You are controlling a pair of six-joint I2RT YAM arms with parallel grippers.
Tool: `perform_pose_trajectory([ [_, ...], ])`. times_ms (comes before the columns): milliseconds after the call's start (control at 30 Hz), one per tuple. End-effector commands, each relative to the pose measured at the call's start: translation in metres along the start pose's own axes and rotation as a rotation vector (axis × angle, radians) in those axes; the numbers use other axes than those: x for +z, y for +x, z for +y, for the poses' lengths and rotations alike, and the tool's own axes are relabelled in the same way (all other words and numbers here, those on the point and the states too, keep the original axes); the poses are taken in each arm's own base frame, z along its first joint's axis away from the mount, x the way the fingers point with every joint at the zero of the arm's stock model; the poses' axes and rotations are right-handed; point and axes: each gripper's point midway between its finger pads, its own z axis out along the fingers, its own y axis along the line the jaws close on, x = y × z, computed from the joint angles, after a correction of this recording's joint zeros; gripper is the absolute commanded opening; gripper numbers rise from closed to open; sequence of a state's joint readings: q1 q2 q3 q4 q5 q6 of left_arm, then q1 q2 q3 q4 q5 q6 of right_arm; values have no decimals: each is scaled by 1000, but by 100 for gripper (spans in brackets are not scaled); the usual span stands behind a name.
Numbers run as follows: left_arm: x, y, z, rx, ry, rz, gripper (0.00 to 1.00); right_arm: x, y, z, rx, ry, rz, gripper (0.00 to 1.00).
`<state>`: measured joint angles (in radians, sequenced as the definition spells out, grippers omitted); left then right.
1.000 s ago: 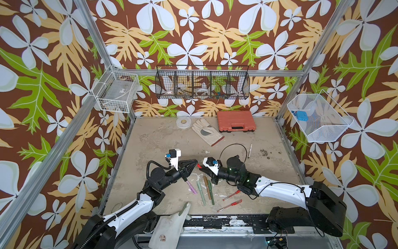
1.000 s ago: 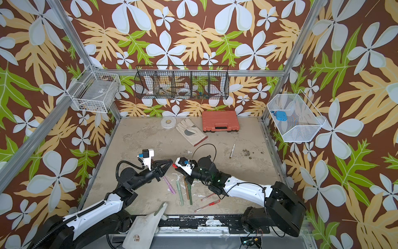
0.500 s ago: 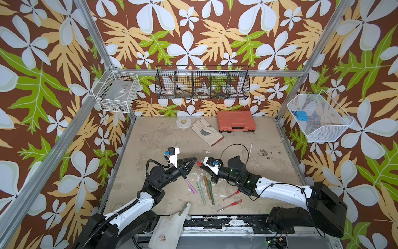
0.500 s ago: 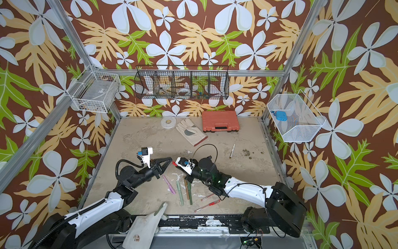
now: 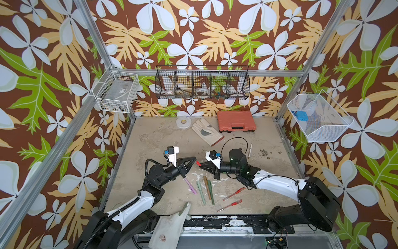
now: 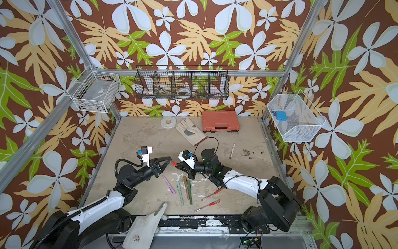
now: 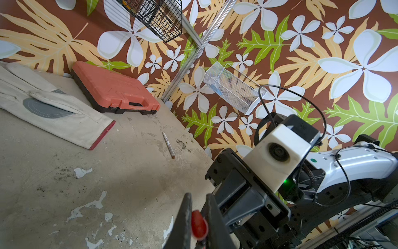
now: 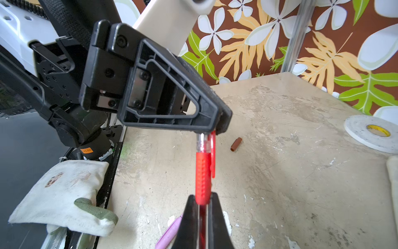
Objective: Remove pen caps from pens
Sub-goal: Open the pen cap on the pen.
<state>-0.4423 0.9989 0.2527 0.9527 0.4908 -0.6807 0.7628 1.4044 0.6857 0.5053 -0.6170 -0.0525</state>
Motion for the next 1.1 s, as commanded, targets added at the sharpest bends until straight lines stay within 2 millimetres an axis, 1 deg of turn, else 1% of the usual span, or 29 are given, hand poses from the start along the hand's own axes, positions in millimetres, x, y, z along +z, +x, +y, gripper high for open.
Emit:
perform_pose_trajectory([
  [0, -5, -51, -5, 79, -32, -222, 0, 1, 43, 4, 13, 101, 173, 0],
  [67, -6, -53, -2, 72, -47, -230, 0, 3, 51, -6, -96, 277, 232, 0],
  [100, -6, -53, -1, 66, -56, -234, 0, 3, 51, -11, -123, 335, 244, 0],
  [233, -9, -59, 3, 42, -88, -262, 0, -6, 50, -23, -226, 543, 255, 0],
  [300, -10, -63, 4, 37, -102, -274, 0, -9, 47, -27, -240, 592, 246, 0],
  [367, -10, -65, 6, 28, -117, -282, 0, -11, 44, -26, -239, 593, 232, 0],
  [433, -9, -66, 6, 26, -113, -284, 0, -7, 41, -13, -227, 496, 198, 0],
  [500, -8, -65, 5, 33, -104, -281, 0, -7, 38, -7, -193, 424, 171, 0],
  [567, -7, -64, 3, 49, -93, -272, 0, -11, 37, -11, -156, 399, 161, 0],
  [667, -8, -64, 4, 69, -103, -269, 0, -18, 31, -14, -125, 387, 123, 0],
  [767, -10, -65, 9, 87, -143, -269, 0, -22, 28, -17, -96, 377, 101, 0],
  [900, -11, -61, 28, 85, -248, -245, 0, -25, 29, -27, -59, 411, 105, 0],
  [1067, -11, -52, 71, 40, -463, -189, 0, -36, 35, -58, 1, 571, 143, 0],
])
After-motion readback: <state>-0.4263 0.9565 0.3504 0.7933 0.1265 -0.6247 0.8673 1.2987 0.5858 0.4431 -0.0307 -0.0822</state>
